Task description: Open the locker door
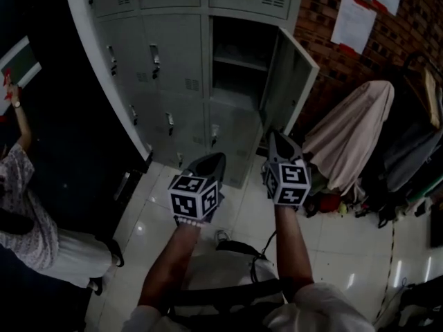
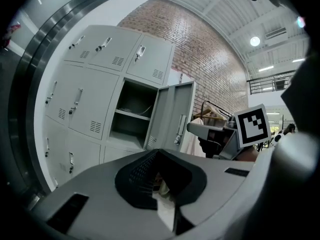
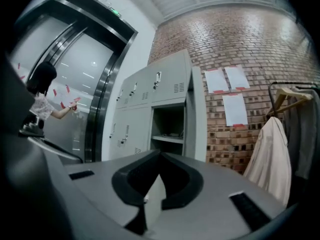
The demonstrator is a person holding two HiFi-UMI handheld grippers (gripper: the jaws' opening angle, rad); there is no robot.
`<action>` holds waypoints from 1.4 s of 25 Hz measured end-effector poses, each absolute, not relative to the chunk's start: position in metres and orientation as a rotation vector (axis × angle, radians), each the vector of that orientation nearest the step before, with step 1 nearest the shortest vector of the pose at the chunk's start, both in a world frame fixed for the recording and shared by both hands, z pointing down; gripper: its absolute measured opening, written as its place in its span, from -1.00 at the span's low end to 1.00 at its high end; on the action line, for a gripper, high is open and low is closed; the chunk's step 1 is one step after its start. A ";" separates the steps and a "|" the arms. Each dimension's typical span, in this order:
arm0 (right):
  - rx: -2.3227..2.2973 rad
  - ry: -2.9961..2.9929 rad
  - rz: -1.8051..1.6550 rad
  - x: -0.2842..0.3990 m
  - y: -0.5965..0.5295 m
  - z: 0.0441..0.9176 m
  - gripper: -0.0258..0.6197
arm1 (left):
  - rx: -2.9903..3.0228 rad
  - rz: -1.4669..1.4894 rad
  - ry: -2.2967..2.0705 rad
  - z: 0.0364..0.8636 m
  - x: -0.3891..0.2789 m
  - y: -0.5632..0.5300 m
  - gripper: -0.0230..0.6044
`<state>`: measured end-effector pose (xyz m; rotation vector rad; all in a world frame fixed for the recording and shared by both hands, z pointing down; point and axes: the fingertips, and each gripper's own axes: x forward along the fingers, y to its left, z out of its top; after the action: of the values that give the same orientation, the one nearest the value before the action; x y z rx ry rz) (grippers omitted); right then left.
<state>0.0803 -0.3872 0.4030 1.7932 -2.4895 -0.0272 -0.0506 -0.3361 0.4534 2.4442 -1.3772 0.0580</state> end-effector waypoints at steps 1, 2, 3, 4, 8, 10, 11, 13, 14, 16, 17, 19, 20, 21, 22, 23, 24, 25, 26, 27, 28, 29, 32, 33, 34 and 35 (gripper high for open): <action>1.767 -2.512 -0.017 0.072 -0.382 0.403 -0.91 | 2.445 0.054 -1.382 0.451 -0.052 -0.332 -0.93; 1.741 -2.536 -0.008 0.063 -0.376 0.403 -0.91 | 2.445 0.050 -1.387 0.449 -0.054 -0.327 -0.93; 1.715 -2.559 -0.002 0.054 -0.370 0.404 -0.91 | 2.445 0.046 -1.393 0.448 -0.056 -0.322 -0.93; 1.689 -2.580 0.003 0.046 -0.363 0.404 -0.91 | 2.443 0.042 -1.398 0.447 -0.058 -0.316 -0.93; 1.596 -2.634 0.046 0.017 -0.331 0.409 -0.91 | 2.430 0.034 -1.416 0.447 -0.067 -0.286 -0.93; 1.551 -2.653 0.055 0.004 -0.314 0.412 -0.91 | 2.421 0.031 -1.423 0.448 -0.071 -0.269 -0.93; 1.530 -2.661 0.054 -0.002 -0.304 0.414 -0.91 | 2.417 0.030 -1.427 0.448 -0.074 -0.260 -0.93; 1.487 -2.673 0.062 -0.015 -0.285 0.417 -0.91 | 2.404 0.025 -1.435 0.449 -0.079 -0.243 -0.93; 1.464 -2.677 0.071 -0.020 -0.276 0.420 -0.91 | 2.397 0.020 -1.438 0.450 -0.082 -0.234 -0.93; 1.419 -2.680 0.095 -0.030 -0.255 0.426 -0.91 | 2.382 0.009 -1.441 0.453 -0.086 -0.217 -0.93; 1.397 -2.682 0.108 -0.035 -0.244 0.430 -0.91 | 2.375 0.005 -1.441 0.454 -0.089 -0.207 -0.93; 1.350 -2.688 0.130 -0.045 -0.220 0.438 -0.91 | 2.360 -0.002 -1.441 0.459 -0.093 -0.187 -0.93; 1.327 -2.690 0.140 -0.048 -0.208 0.442 -0.91 | 2.354 -0.004 -1.440 0.461 -0.095 -0.177 -0.93; 1.305 -2.693 0.153 -0.051 -0.197 0.446 -0.91 | 2.349 -0.004 -1.438 0.464 -0.096 -0.169 -0.93; 1.285 -2.696 0.169 -0.052 -0.187 0.451 -0.91 | 2.343 -0.001 -1.434 0.467 -0.095 -0.161 -0.93; 1.267 -2.698 0.186 -0.052 -0.177 0.456 -0.91 | 2.337 0.004 -1.430 0.470 -0.094 -0.154 -0.93; 1.254 -2.698 0.201 -0.050 -0.169 0.461 -0.91 | 2.330 0.009 -1.426 0.474 -0.092 -0.147 -0.93; 1.245 -2.695 0.213 -0.048 -0.161 0.466 -0.91 | 2.321 0.013 -1.423 0.479 -0.090 -0.141 -0.93; 1.239 -2.692 0.226 -0.043 -0.153 0.471 -0.91 | 2.311 0.018 -1.422 0.483 -0.087 -0.135 -0.93; 1.235 -2.690 0.239 -0.037 -0.145 0.477 -0.91 | 2.302 0.023 -1.421 0.488 -0.083 -0.129 -0.93; 1.230 -2.688 0.253 -0.030 -0.138 0.481 -0.91 | 2.293 0.030 -1.422 0.492 -0.079 -0.123 -0.93; 1.224 -2.688 0.268 -0.023 -0.132 0.485 -0.91 | 2.286 0.037 -1.425 0.495 -0.075 -0.117 -0.93; 1.206 -2.691 0.320 0.002 -0.119 0.493 -0.91 | 2.269 0.052 -1.445 0.497 -0.059 -0.103 -0.93; 1.203 -2.690 0.335 0.010 -0.116 0.494 -0.91 | 2.264 0.056 -1.452 0.496 -0.053 -0.099 -0.93; 1.202 -2.690 0.346 0.018 -0.114 0.494 -0.91 | 2.259 0.061 -1.457 0.495 -0.048 -0.096 -0.93; 1.203 -2.691 0.353 0.025 -0.112 0.492 -0.91 | 2.256 0.066 -1.462 0.493 -0.042 -0.092 -0.93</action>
<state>0.0253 -0.1116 0.4920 1.2030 -2.6913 0.3533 -0.0421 -0.0921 0.4929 2.2563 -1.4619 0.0656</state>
